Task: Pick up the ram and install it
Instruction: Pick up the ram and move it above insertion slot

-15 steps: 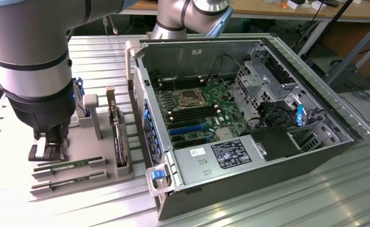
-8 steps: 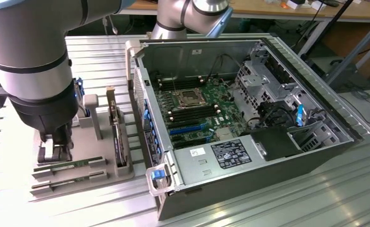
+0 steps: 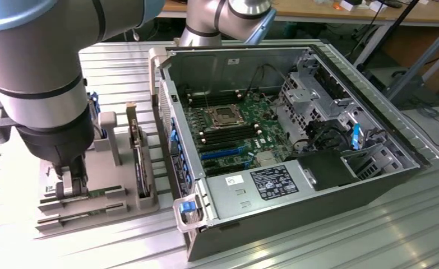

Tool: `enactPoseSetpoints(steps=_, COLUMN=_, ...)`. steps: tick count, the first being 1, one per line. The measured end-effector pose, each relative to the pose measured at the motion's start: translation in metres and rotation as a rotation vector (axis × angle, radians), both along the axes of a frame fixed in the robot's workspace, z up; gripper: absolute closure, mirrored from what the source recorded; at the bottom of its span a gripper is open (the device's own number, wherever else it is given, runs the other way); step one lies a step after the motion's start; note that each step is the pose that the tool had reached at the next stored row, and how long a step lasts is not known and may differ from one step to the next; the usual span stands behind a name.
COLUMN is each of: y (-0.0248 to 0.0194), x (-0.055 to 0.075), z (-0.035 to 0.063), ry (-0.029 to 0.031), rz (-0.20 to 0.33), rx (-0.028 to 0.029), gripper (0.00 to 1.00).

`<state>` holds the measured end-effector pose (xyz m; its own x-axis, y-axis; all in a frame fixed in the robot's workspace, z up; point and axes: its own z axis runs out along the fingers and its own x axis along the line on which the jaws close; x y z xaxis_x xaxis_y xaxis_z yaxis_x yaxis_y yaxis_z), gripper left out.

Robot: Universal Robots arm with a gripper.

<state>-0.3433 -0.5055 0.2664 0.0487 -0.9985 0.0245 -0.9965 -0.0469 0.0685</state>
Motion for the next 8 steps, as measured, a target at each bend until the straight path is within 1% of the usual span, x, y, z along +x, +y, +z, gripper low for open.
enactPoseSetpoints(steps=4, y=-0.0184, x=0.000, z=-0.0069, ry=-0.0001, rz=0.000, rx=0.0002, gripper=0.68)
enactPoseSetpoints(steps=5, y=-0.0220, x=0.000, z=-0.0087, ry=0.0000, rz=0.000, rx=0.0001, gripper=0.68)
enactPoseSetpoints(steps=6, y=-0.0238, x=0.000, z=-0.0108, ry=0.0001, rz=-0.001, rx=-0.0001, gripper=0.68)
enactPoseSetpoints(steps=8, y=-0.0241, x=0.000, z=-0.0157, ry=-0.0001, rz=-0.005, rx=0.0001, gripper=0.68)
